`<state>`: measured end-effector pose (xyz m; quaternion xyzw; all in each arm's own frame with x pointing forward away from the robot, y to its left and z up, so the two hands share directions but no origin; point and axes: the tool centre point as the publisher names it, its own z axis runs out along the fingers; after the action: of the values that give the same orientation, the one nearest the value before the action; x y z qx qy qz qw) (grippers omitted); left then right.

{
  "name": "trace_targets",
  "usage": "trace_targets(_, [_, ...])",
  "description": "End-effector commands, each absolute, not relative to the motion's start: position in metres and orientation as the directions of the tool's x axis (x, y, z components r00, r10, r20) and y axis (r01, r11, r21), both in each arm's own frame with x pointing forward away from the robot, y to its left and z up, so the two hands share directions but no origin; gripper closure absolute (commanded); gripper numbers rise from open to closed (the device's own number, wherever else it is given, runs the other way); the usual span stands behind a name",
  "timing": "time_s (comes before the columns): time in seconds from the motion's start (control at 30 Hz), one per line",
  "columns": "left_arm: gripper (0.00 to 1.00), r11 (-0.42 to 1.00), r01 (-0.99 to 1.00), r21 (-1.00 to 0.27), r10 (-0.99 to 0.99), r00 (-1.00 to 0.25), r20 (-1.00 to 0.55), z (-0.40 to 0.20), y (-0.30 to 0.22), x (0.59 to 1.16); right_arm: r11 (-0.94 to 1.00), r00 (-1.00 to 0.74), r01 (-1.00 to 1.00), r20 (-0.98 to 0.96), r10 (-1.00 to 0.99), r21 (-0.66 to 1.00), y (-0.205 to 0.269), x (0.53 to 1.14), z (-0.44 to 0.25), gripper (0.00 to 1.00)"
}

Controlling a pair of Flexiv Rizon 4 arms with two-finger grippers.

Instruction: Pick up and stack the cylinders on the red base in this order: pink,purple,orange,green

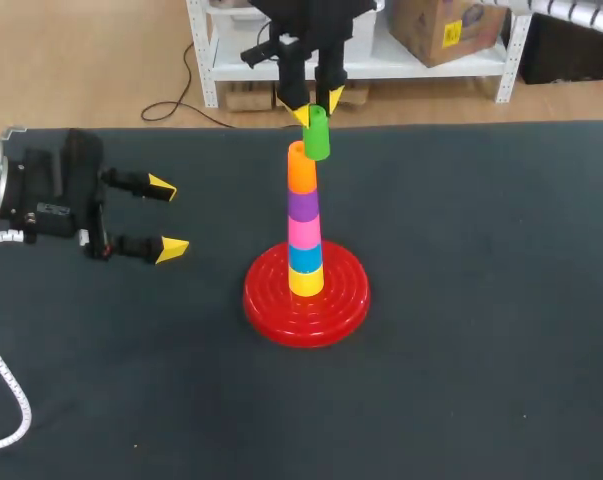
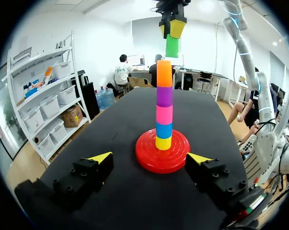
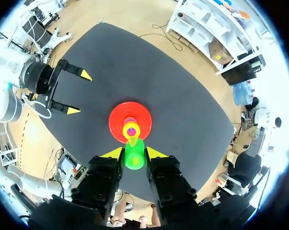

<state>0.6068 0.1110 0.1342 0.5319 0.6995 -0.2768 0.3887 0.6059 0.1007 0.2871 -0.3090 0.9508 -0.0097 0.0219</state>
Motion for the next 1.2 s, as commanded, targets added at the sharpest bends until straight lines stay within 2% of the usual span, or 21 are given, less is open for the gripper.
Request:
trace_targets(0.03, [0.00,0.282,0.959,0.030,0.525,-0.128,-0.842,0.1327,0.1116,0.6064,0.807,-0.807,-0.589,-0.031,-0.590,-0.031,0.1043,0.6077,0.2873,1.00])
trace_targets(1.2, [0.00,0.282,0.959,0.030,0.525,-0.128,-0.842,0.1327,0.1116,0.6064,0.812,-0.813,-0.582,0.019,-0.582,-0.039,0.1118,0.6134,0.2810,1.00])
